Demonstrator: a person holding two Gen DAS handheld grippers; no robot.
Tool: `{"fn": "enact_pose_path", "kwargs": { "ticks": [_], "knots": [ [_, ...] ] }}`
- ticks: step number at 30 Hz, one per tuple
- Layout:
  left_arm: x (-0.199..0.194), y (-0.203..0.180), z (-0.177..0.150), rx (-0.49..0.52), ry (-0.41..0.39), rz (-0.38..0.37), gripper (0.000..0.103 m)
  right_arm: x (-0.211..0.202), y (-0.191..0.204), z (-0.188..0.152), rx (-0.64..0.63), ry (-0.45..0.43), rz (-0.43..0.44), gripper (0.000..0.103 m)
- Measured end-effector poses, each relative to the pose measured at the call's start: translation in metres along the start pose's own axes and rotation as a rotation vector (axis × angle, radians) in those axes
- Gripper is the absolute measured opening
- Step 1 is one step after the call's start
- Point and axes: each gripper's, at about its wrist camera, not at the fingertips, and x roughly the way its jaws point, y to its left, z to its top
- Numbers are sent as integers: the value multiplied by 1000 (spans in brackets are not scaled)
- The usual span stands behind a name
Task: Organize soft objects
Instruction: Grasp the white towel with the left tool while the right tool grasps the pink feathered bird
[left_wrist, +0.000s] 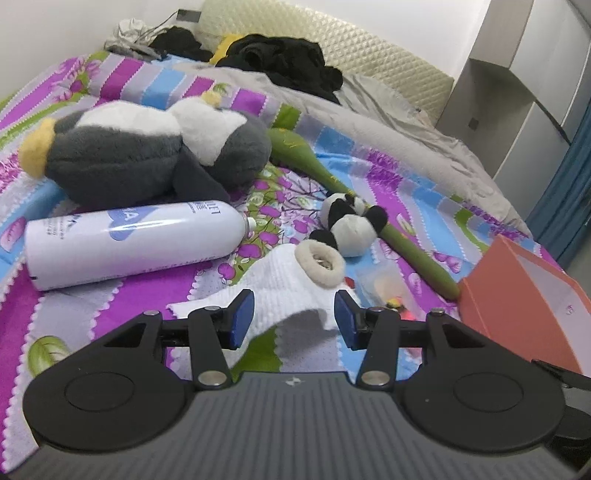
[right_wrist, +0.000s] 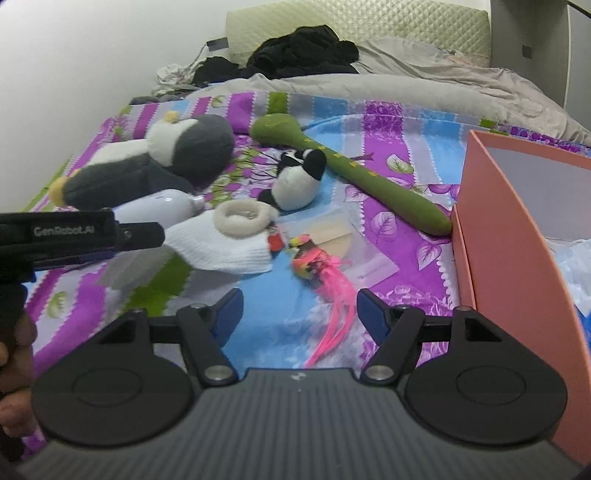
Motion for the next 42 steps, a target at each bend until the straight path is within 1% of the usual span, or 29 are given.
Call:
{"fn": "enact_pose_path", "kwargs": {
  "ticks": [2, 5, 9, 11, 12, 13, 16, 17, 18, 19, 20, 21, 23, 24, 27, 34, 39, 42],
  "knots": [
    [12, 1, 1, -1, 7, 2, 54, 10, -2, 1, -11, 4, -16, 64],
    [29, 1, -3, 12, 27, 5, 54, 23, -5, 0, -24, 7, -33, 63],
    [48, -1, -10, 22, 56, 15, 54, 38, -7, -3, -45, 18, -63, 57],
    [57, -1, -13, 24, 71, 16, 54, 44, -10, -4, -37, 29, -59, 56],
    [60, -1, -14, 27, 73, 18, 54, 47, -12, -5, -31, 35, -55, 53],
    [63, 0, -15, 28, 75, 23, 54, 49, -13, -6, -29, 41, -56, 45],
    [69, 2, -17, 23, 74, 24, 53, 53, -14, -7, -27, 43, -54, 38],
    [70, 3, -17, 24, 75, 24, 52, 53, -14, -7, -29, 40, -52, 33],
    [71, 3, -18, 28, 74, 27, 46, 53, -13, -6, -31, 38, -52, 28],
    [72, 2, -18, 35, 73, 29, 42, 53, -13, -6, -31, 34, -52, 26],
    [72, 2, -18, 41, 74, 32, 35, 53, -13, -6, -27, 31, -48, 22],
    [71, 2, -18, 44, 75, 35, 24, 53, -12, -6, -22, 31, -42, 18],
    [71, 2, -17, 43, 79, 30, 13, 53, -10, -5, -21, 30, -40, 14],
    [69, 3, -16, 37, 76, 24, 10, 51, -9, -5, -23, 30, -37, 11],
    [60, 4, -14, 19, 60, 14, 8, 46, -7, -4, -26, 31, -26, 9],
    [29, -6, -13, 23, 44, -1, 8, 19, -2, -3, -24, 24, -20, 7],
    [2, -7, -23, 4, 46, -17, 8, -1, 0, -10, -24, 34, -16, 7],
    [-13, -9, -31, -6, 62, -33, 8, -13, 3, -17, -24, 48, -19, 7]
  ]
}}
